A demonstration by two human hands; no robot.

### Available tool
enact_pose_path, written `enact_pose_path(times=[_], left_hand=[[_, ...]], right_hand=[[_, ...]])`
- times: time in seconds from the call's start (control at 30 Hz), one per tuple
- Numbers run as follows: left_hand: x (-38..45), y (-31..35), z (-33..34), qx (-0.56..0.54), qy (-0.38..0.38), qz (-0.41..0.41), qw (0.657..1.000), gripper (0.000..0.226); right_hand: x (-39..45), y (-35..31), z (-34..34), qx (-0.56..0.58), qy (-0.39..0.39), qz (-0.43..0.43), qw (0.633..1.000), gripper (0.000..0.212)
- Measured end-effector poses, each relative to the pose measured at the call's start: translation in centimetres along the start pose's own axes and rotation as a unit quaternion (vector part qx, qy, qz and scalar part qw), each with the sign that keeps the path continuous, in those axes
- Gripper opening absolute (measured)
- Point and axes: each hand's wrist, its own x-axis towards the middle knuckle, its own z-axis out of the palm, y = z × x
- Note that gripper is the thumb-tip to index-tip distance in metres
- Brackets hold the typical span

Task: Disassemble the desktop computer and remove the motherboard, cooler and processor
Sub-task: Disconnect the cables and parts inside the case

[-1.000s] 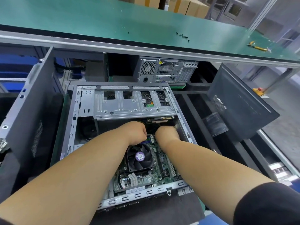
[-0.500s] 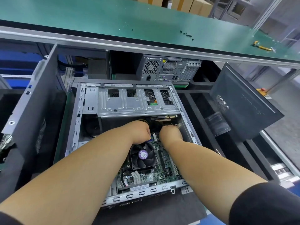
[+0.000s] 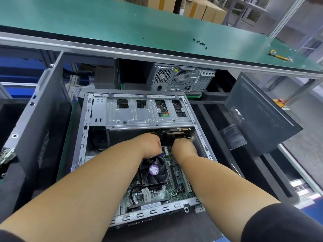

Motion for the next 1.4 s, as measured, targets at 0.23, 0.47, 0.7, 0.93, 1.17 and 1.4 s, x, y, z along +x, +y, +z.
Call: enact_pose_path(times=[0.23, 0.47, 0.7, 0.93, 1.17, 1.4], left_hand=[[0.0, 0.0, 0.0, -0.007, 0.001, 0.003, 1.000, 0.011], [0.0, 0.0, -0.1, -0.014, 0.006, -0.005, 1.000, 0.016], [0.0, 0.0, 0.0, -0.021, 0.026, 0.006, 0.999, 0.019], [-0.1, 0.2, 0.4, -0.013, 0.046, 0.027, 0.998, 0.008], [-1.0, 1.0, 0.9, -0.037, 0.063, 0.051, 0.996, 0.007], [-1.9, 4.6, 3.0, 0.065, -0.062, 0.117, 0.989, 0.020]], right_hand=[[-0.4, -0.5, -0.1, 0.019, 0.006, 0.009, 1.000, 0.036], [-1.1, -0.5, -1.0, 0.047, 0.029, -0.009, 0.998, 0.035], [-2.7, 0.7, -2.6, 0.141, 0.020, -0.044, 0.989, 0.041], [-5.0, 3.0, -4.4, 0.220, 0.062, -0.177, 0.957, 0.031], [-8.2, 6.4, -5.3, 0.391, 0.138, -0.164, 0.895, 0.012], [-10.1, 7.2, -4.2, 0.702, 0.237, -0.041, 0.670, 0.016]])
